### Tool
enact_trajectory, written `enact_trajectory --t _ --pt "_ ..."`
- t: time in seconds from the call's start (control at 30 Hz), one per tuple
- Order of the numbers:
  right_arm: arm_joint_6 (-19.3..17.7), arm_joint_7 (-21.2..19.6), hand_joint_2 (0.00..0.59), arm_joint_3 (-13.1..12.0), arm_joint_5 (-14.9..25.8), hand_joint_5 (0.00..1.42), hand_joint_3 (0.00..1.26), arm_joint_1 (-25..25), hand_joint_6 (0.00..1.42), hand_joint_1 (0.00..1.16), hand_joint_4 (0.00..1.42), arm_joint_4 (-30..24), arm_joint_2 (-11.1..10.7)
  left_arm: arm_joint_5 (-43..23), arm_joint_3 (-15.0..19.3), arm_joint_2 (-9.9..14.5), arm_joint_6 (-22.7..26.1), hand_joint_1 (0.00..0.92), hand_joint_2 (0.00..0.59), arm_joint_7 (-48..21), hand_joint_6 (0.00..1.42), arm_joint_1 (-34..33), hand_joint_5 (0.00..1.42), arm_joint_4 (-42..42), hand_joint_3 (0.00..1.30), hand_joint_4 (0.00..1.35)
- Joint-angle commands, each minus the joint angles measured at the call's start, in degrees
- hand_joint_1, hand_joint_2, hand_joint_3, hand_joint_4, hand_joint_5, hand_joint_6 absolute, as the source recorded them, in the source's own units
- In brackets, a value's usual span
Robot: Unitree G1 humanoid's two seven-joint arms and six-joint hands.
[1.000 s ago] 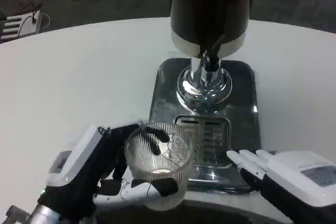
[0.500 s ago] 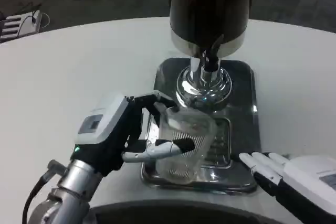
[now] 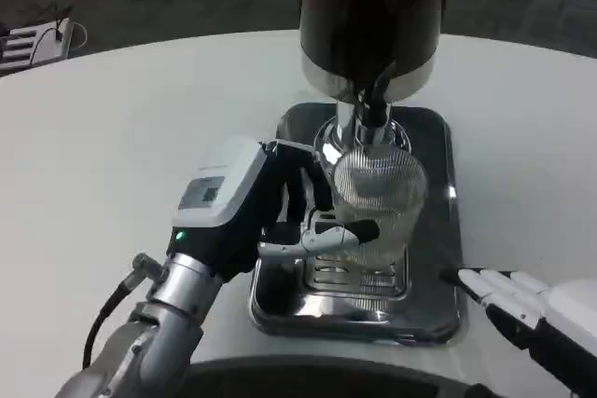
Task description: Grasp the cup under the faucet to collect the drink, then remove the cup.
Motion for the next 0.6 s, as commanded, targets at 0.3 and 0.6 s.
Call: enact_trajectory --t 0.3,0.6 --pt "0.00 -0.73 0.522 0.66 1.06 0.00 0.00 0.67 0.09 0.43 0.00 -0.84 -0.50 -5.87 2.17 4.24 -4.90 0.383 0.010 -1.89 1.41 5.48 1.21 -7.36 0.89 1.04" --pt "1.95 -1.10 0.522 2.72 -0.16 0.00 0.00 -0.21 0.09 0.42 0.00 -0.84 -0.41 -13.32 8.15 7.15 -4.86 0.164 0.030 -6.56 1.29 12.16 1.02 -17.24 0.68 0.82"
